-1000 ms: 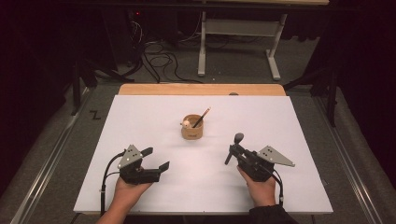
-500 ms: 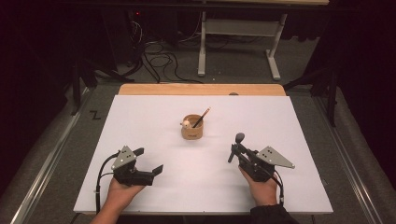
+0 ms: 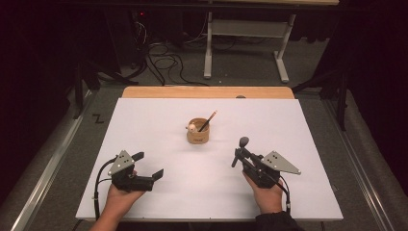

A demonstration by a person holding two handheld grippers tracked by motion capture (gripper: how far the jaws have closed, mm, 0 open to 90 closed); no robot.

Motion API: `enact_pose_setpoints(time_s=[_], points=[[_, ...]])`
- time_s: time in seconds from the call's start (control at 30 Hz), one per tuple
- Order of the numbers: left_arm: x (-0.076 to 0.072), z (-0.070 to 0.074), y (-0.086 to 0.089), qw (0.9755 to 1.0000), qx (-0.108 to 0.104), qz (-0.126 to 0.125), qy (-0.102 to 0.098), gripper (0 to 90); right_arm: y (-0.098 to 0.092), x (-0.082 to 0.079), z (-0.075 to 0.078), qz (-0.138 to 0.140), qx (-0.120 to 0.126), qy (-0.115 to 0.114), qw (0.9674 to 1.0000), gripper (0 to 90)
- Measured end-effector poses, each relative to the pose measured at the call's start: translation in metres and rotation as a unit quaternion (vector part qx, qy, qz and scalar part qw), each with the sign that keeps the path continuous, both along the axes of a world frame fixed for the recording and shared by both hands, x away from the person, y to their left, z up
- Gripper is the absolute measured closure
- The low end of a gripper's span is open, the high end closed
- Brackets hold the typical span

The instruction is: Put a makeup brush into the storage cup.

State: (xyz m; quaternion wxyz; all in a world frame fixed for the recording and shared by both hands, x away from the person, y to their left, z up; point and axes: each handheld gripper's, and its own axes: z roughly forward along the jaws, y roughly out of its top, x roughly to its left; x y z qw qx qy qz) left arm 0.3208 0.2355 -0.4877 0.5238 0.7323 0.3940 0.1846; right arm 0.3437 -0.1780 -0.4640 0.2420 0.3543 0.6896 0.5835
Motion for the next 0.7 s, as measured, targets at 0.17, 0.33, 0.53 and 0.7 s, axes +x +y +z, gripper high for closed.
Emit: enact_pose_setpoints(time_s=[0.17, 0.33, 0.53, 0.7], points=[[0.001, 0.0, 0.0, 1.0, 0.004, -0.009, 0.0, 0.1, 0.003, 0.0, 0.004, 0.003, 0.005, -0.005, 1.0, 78.7], [0.001, 0.0, 0.001, 0.9999, 0.002, -0.011, 0.0, 0.1, 0.01, 0.002, 0.008, 0.008, 0.005, -0.003, 0.9999, 78.8], [0.001, 0.0, 0.001, 0.9999, 0.002, -0.013, 0.001, 0.1, 0.016, 0.009, 0.011, 0.013, 0.014, -0.001, 0.9998, 78.8], [0.001, 0.0, 0.001, 0.9998, 0.0, -0.018, 0.003, 0.1, 0.021, 0.022, 0.013, 0.01, 0.025, 0.011, 0.9996, 78.8]])
